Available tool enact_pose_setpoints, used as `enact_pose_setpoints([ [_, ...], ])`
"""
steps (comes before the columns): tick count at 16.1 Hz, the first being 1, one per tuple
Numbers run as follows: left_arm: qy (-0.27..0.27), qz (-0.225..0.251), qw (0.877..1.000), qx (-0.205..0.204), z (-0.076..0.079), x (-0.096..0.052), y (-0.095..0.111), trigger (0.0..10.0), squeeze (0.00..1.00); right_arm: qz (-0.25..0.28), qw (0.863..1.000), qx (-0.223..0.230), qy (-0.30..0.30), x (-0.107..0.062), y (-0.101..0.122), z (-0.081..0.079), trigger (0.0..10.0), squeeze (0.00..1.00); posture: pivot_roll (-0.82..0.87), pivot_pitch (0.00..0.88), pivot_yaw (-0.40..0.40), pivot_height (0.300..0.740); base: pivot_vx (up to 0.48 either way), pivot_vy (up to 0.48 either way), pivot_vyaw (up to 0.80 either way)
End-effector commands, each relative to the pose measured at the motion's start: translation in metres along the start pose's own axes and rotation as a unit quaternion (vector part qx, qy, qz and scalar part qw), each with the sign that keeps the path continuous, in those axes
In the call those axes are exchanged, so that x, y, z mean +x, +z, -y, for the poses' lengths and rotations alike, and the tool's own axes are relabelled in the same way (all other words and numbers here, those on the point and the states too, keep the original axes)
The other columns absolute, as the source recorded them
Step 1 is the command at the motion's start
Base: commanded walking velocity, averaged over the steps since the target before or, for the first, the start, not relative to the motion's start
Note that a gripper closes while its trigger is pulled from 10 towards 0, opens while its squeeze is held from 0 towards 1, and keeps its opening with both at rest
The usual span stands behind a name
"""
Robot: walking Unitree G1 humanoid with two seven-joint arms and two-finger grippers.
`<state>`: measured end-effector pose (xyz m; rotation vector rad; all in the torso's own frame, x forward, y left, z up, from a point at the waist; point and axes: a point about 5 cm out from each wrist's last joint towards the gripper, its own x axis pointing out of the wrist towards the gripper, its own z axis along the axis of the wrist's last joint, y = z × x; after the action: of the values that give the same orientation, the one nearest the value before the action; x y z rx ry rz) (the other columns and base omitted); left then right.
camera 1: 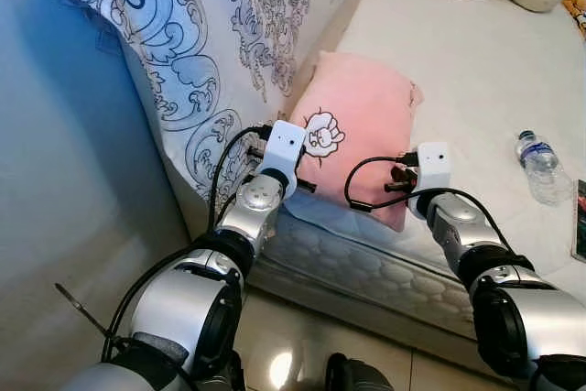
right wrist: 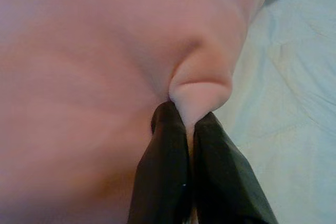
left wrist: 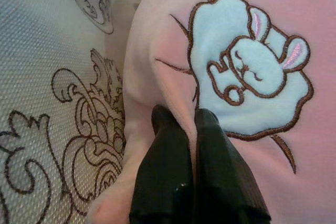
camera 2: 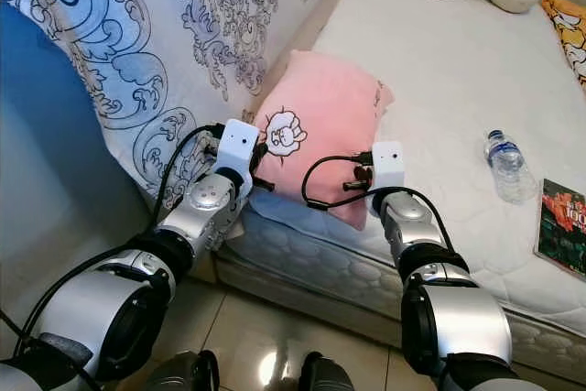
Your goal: Clean up the room
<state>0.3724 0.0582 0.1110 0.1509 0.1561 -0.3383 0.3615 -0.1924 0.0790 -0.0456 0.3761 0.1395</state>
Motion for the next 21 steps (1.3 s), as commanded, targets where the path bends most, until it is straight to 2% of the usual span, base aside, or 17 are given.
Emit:
enact_pose_setpoints([
  [1, 0.001, -0.013, 1.0, -0.012, 0.0, -0.002, -0.007, 10.0, 1.0, -0.004, 1.0, -0.005, -0.017, -0.001, 0.002, 0.007, 10.0, 1.0, -0.1, 0.098, -0.092, 0.74, 0.0, 0.0, 0.0],
  [5, 0.015, -0.005, 1.0, -0.015, -0.006, -0.002, -0.005, 10.0, 1.0, 0.019, 0.999, -0.017, -0.031, -0.001, 0.013, 0.012, 10.0, 1.0, -0.1, 0.078, -0.086, 0.74, 0.0, 0.0, 0.0],
  [8, 0.024, 0.022, 0.999, -0.008, -0.013, -0.003, 0.0, 10.0, 1.0, 0.052, 0.998, -0.038, -0.022, -0.001, 0.022, 0.01, 10.0, 1.0, -0.11, 0.036, -0.07, 0.74, 0.0, 0.0, 0.0],
  [10, 0.026, 0.052, 0.998, 0.0, -0.017, -0.006, 0.004, 10.0, 1.0, 0.067, 0.997, -0.032, -0.025, -0.004, 0.017, 0.011, 10.0, 1.0, -0.11, 0.002, -0.059, 0.74, 0.0, 0.0, 0.0],
  [12, 0.026, 0.097, 0.995, 0.019, -0.029, -0.014, 0.014, 10.0, 1.0, 0.081, 0.996, -0.013, -0.019, -0.012, -0.005, 0.003, 10.0, 1.0, -0.11, 0.0, -0.048, 0.74, 0.0, 0.0, 0.0],
  [15, 0.015, 0.111, 0.993, 0.037, -0.034, -0.023, 0.017, 10.0, 1.0, 0.089, 0.995, 0.013, -0.034, -0.027, -0.027, -0.005, 10.0, 1.0, -0.1, 0.0, -0.038, 0.74, 0.0, 0.0, 0.0],
  [17, 0.014, 0.119, 0.991, 0.052, -0.039, -0.037, 0.014, 10.0, 1.0, 0.1, 0.994, 0.015, -0.047, -0.05, -0.043, -0.011, 10.0, 1.0, -0.09, 0.0, -0.039, 0.74, 0.0, 0.0, 0.0],
  [18, 0.022, 0.122, 0.991, 0.056, -0.043, -0.054, 0.008, 10.0, 1.0, 0.133, 0.988, 0.017, -0.076, -0.081, -0.049, -0.008, 10.0, 1.0, -0.08, 0.0, -0.039, 0.74, 0.0, 0.0, 0.0],
  [20, 0.036, 0.12, 0.991, 0.048, -0.045, -0.067, -0.002, 10.0, 1.0, 0.176, 0.979, 0.009, -0.104, -0.104, -0.043, -0.003, 10.0, 1.0, -0.08, 0.0, -0.036, 0.74, 0.0, 0.0, 0.0],
  [21, 0.049, 0.111, 0.992, 0.03, -0.043, -0.077, -0.015, 10.0, 1.0, 0.224, 0.966, -0.022, -0.125, -0.119, -0.03, 0.001, 10.0, 1.0, -0.09, 0.0, -0.032, 0.74, 0.0, 0.0, 0.0],
])
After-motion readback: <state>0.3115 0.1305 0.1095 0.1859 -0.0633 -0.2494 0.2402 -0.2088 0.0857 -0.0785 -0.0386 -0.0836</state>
